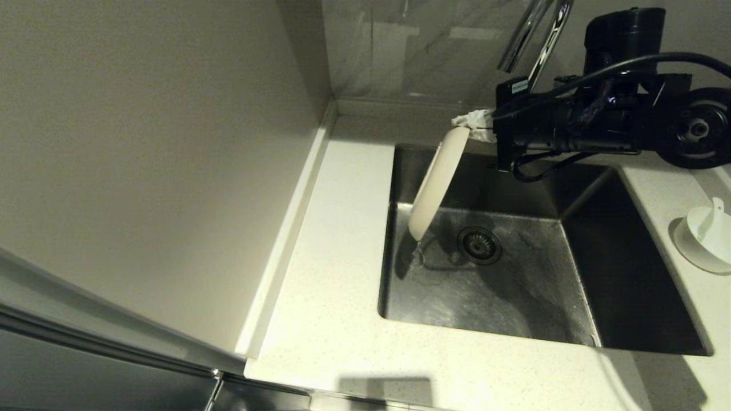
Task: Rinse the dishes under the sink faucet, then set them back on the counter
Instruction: Put a plate back to the table from the sink
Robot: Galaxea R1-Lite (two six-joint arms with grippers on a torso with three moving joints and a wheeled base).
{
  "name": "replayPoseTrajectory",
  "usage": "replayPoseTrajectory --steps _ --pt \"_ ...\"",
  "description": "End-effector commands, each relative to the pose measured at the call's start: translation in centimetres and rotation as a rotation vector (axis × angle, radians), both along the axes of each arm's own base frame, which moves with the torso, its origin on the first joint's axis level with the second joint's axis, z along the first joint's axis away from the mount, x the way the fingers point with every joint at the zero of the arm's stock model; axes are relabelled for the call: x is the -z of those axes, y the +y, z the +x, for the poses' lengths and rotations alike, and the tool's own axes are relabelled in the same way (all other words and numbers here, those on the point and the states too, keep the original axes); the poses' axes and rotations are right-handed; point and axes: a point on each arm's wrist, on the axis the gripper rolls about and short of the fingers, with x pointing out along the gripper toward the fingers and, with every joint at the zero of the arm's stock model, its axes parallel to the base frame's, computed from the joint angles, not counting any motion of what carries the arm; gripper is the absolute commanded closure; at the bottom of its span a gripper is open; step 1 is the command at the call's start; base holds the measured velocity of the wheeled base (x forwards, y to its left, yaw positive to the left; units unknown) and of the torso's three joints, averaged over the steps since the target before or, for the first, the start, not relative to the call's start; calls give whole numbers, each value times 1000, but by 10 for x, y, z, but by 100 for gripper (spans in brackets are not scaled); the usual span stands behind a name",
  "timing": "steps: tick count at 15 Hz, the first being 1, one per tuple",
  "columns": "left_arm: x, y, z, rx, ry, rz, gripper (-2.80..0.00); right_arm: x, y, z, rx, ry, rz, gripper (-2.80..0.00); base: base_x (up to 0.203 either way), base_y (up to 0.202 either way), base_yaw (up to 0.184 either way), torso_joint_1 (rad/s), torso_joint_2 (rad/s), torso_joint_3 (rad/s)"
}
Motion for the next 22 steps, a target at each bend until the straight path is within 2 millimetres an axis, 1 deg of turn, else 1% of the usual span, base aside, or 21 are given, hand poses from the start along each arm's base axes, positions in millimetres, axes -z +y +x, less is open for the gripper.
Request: replayPoseTrajectory --steps 1,2,4,5,6,7,8,9,11,12,14,15,16,17,19,21,22 --pt "0 0 0 -1 -3 0 0 -4 -2 9 -133 184 290 0 0 0 0 0 0 0" --pt "0 0 0 -1 -3 0 0 -2 -2 13 -160 169 330 0 0 0 0 0 0 0" --pt "0 0 0 -1 -3 0 0 17 -2 17 -193 206 348 0 0 0 0 0 0 0" --pt "0 0 0 -1 -3 0 0 22 -3 16 -204 211 349 0 0 0 0 0 0 0" --pt "0 0 0 -1 -3 0 0 13 -11 14 -199 165 359 0 0 0 0 0 0 0" --pt "0 0 0 -1 -3 0 0 -5 -28 10 -181 85 373 0 0 0 0 0 0 0" --pt "0 0 0 -1 -3 0 0 -18 -43 7 -176 28 378 0 0 0 0 0 0 0" --pt "0 0 0 -1 -3 0 0 -18 -51 5 -188 25 373 0 0 0 0 0 0 0" --pt "0 0 0 -1 -3 0 0 11 -52 8 -183 117 357 0 0 0 0 0 0 0" --pt "0 0 0 -1 -3 0 0 12 -58 6 -170 108 350 0 0 0 0 0 0 0" --pt "0 0 0 -1 -3 0 0 -15 -85 0 -150 0 345 0 0 0 0 0 0 0" --pt "0 0 0 -1 -3 0 0 -17 -90 -1 -170 -8 337 0 0 0 0 0 0 0" --pt "0 0 0 -1 -3 0 0 -7 -91 0 -169 23 334 0 0 0 0 0 0 0" --pt "0 0 0 -1 -3 0 0 6 -91 -1 -162 59 321 0 0 0 0 0 0 0" --pt "0 0 0 -1 -3 0 0 27 -98 -7 -146 35 215 0 0 0 0 0 0 0" --pt "0 0 0 -1 -3 0 0 36 -115 -12 -110 -9 83 0 0 0 0 0 0 0" --pt "0 0 0 -1 -3 0 0 33 -126 -19 -89 -60 8 0 0 0 0 0 0 0"
